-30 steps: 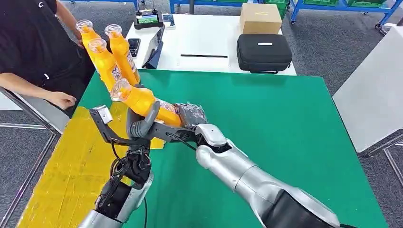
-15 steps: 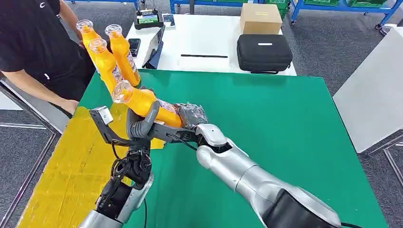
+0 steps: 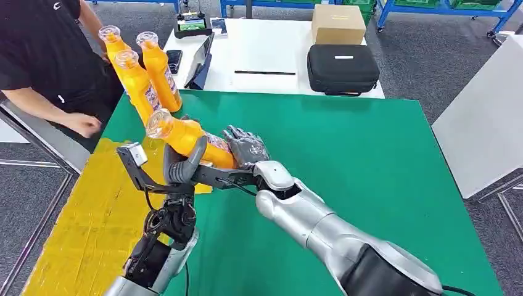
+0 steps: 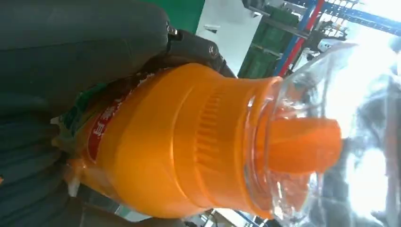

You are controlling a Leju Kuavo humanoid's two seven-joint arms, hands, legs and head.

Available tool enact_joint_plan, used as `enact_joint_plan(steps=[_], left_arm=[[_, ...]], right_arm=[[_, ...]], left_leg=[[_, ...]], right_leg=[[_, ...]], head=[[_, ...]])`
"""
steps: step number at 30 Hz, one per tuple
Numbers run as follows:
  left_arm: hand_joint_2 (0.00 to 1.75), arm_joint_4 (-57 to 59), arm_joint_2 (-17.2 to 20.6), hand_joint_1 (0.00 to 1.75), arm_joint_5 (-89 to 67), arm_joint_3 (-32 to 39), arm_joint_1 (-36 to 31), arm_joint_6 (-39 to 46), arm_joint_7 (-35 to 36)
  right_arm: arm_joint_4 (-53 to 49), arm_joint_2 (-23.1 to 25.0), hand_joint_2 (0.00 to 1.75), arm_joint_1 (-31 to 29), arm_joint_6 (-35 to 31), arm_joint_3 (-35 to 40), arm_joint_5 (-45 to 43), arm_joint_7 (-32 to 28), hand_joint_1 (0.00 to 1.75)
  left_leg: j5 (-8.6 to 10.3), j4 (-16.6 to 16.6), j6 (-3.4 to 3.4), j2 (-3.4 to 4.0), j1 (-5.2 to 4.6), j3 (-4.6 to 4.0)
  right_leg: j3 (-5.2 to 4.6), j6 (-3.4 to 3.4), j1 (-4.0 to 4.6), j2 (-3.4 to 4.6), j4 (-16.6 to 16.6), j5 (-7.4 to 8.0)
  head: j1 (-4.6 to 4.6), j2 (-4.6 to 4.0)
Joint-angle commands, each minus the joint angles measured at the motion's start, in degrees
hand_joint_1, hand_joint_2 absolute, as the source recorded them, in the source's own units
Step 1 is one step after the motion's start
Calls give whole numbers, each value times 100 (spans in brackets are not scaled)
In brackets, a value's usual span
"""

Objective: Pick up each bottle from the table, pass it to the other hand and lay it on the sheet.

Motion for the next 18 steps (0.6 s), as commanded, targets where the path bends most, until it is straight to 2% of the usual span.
enact_joint_plan(steps=[1, 4, 18], left_arm=[[175, -109, 112, 175, -530, 287, -940, 72, 67], [175, -119, 257, 175, -628, 538, -1002, 102, 36], [175, -107, 200, 175, -678, 567, -984, 58, 46]], right_arm=[[339, 450, 0, 560, 392, 918, 968, -330, 0], [466, 450, 0, 624, 353, 821, 1179, -477, 0], [428, 450, 0, 644, 392, 733, 1263, -491, 0]], left_leg=[[-17, 7, -24, -15, 16, 19], [-12, 3, -24, -23, 15, 18], [-6, 4, -13, -16, 7, 1]], right_leg=[[27, -9, 16, -25, 4, -20], [27, -10, 15, -33, 2, -19], [3, -3, 7, -21, 4, -11]], head=[[2, 0], [-4, 0], [-9, 0]])
